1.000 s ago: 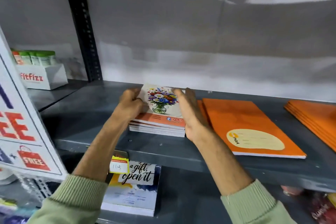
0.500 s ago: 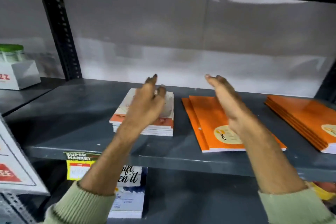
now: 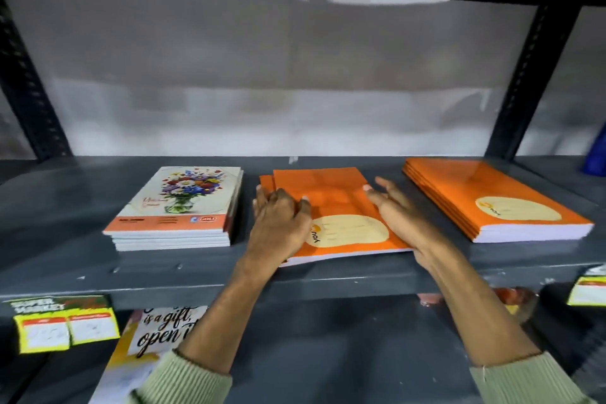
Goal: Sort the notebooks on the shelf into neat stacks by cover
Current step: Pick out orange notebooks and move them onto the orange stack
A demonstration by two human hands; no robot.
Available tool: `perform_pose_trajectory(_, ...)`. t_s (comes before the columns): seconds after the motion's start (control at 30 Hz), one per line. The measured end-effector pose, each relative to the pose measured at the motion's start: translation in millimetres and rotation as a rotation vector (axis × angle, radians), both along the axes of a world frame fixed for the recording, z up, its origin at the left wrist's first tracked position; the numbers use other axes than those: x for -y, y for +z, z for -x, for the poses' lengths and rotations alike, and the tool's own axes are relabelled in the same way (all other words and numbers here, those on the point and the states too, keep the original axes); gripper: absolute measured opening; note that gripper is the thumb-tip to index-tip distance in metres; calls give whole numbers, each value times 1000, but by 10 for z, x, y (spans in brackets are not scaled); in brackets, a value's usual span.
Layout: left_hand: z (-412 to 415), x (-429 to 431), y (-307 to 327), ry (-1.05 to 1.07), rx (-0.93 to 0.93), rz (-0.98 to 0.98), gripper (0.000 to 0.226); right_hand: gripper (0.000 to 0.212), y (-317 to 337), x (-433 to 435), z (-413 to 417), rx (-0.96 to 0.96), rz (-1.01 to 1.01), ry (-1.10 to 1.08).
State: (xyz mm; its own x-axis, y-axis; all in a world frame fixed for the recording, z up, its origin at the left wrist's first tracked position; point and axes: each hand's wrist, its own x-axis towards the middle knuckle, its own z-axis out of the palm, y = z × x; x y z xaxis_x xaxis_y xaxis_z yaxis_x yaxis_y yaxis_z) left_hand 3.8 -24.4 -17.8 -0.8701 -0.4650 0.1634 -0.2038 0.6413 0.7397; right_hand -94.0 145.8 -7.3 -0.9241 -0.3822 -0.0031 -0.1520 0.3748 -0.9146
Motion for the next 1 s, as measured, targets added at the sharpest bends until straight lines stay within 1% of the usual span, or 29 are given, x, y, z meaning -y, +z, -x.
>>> perform_pose_trajectory(0.1, 52, -46, 6, 13, -88, -3, 30, 60, 1, -79, 31, 44, 156, 12)
perform_pose_trajectory(0.13, 62, -44, 2, 22, -145, -21, 26, 57, 8, -75, 31, 51, 193, 13)
perform_pose_trajectory(0.17, 73, -74, 25, 28, -210, -58, 24, 49, 25, -95, 51, 58, 234, 17)
perform_pose_trajectory(0.2, 89, -136, 66, 36, -261, -126, 25, 36, 51, -142, 75, 52, 265, 34)
perform_pose_trajectory(0.23, 132, -259, 128, 46, -290, -212, 29, 30, 92, -243, 134, 40, 288, 51)
perform_pose_trajectory(0.27, 178, -360, 187, 56, -301, -307, 33, 35, 137, -337, 191, 21, 297, 62)
perform_pose_trajectory(0.33, 283, -541, 308, 74, -339, -481, 40, 42, 242, -535, 339, -25, 281, 39)
perform_pose_trajectory(0.43, 514, -846, 457, 33, -411, -679, 41, 39, 429, -906, 629, -52, 273, -10)
perform_pose_trajectory(0.5, 740, -1119, 518, -18, -430, -706, 39, 37, 571, -1207, 813, -45, 232, -24)
perform_pose_trajectory(0.6, 1067, -1447, 529, -109, -441, -759, 46, 39, 713, -1550, 1017, -34, 154, -51)
perform_pose_trajectory(0.67, 1288, -1641, 483, -144, -410, -800, 49, 40, 739, -1751, 1149, -38, 93, -75)
perform_pose_trajectory(0.73, 1468, -1804, 414, -153, -363, -799, 48, 37, 717, -1914, 1267, -33, 55, -114)
perform_pose_trajectory(0.83, 1608, -1941, 287, -177, -281, -682, 41, 33, 648, -2077, 1365, -24, -25, -127)
perform_pose_trajectory(0.93, 1687, -1935, 181, -224, -141, -530, 35, 29, 536, -2131, 1402, -7, -256, -79)
perform_pose_trajectory(1.0, 1849, -1840, 55, -215, -63, -403, 28, 29, 506, -2134, 1392, -6, -399, -29)
